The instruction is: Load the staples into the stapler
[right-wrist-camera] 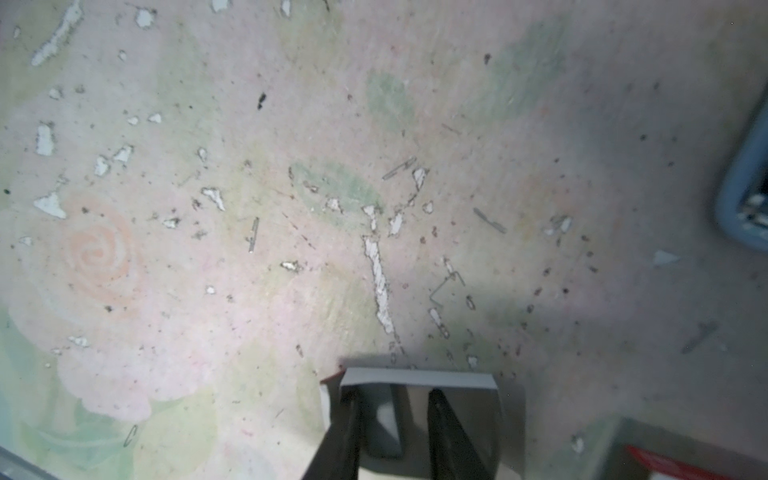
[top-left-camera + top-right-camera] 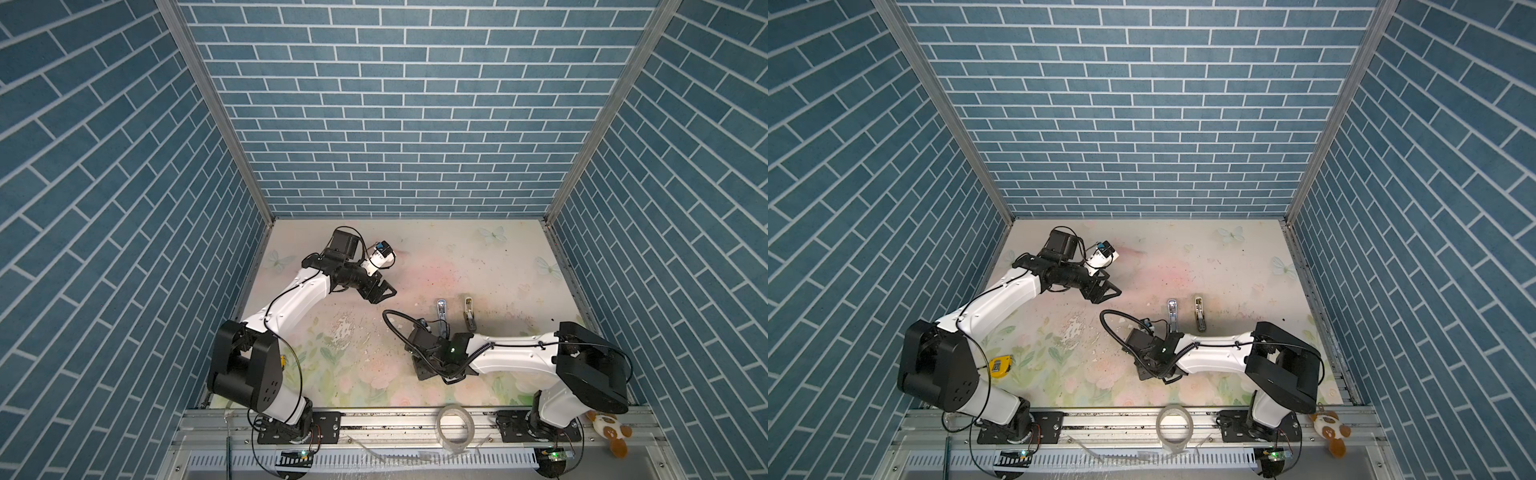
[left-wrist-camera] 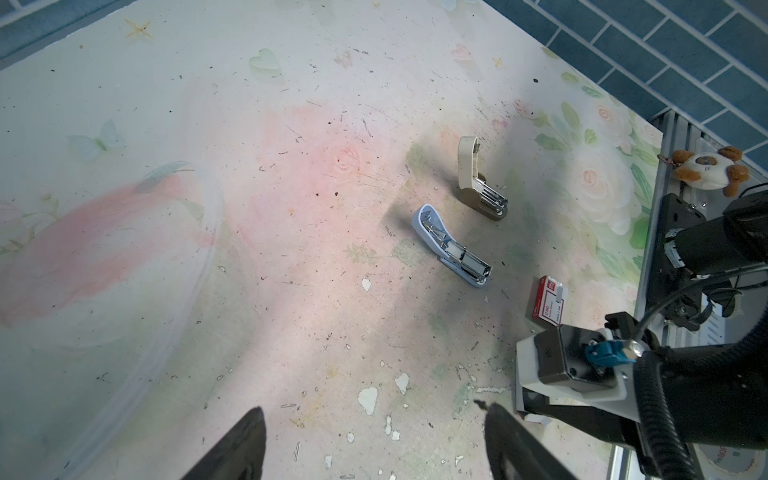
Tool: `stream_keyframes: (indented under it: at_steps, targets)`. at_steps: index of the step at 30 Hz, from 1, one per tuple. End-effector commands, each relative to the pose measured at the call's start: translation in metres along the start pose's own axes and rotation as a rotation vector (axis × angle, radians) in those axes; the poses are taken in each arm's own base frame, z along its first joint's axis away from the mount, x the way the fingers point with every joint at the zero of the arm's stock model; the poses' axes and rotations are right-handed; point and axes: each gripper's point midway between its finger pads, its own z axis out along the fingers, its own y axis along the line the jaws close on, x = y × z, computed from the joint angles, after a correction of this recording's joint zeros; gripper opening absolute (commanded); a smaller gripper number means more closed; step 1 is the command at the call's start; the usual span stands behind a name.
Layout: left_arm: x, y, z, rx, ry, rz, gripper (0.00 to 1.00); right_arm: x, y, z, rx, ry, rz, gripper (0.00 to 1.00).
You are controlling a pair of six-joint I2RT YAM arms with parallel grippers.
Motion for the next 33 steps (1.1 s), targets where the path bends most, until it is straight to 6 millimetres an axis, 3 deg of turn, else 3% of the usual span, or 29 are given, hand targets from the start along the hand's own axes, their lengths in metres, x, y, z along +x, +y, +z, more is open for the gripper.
stream_keyframes:
  at_steps: [1,11,24,33]
  targets:
    - [0.001,-0.004,0.0,0.014,-0.003,0.003,0.84,0.0,-0.01,0.0,0.074,0.002,-0.032,0.29]
    - [0.002,-0.004,0.002,0.016,0.001,0.001,0.84,-0.001,-0.018,0.003,0.134,0.007,-0.034,0.23]
    - [0.003,-0.003,0.003,0.015,0.002,0.001,0.84,-0.003,-0.022,0.007,0.161,-0.009,-0.031,0.25]
    - [0.003,-0.003,0.003,0.008,0.002,0.005,0.84,0.0,-0.029,0.009,0.19,-0.009,-0.021,0.18]
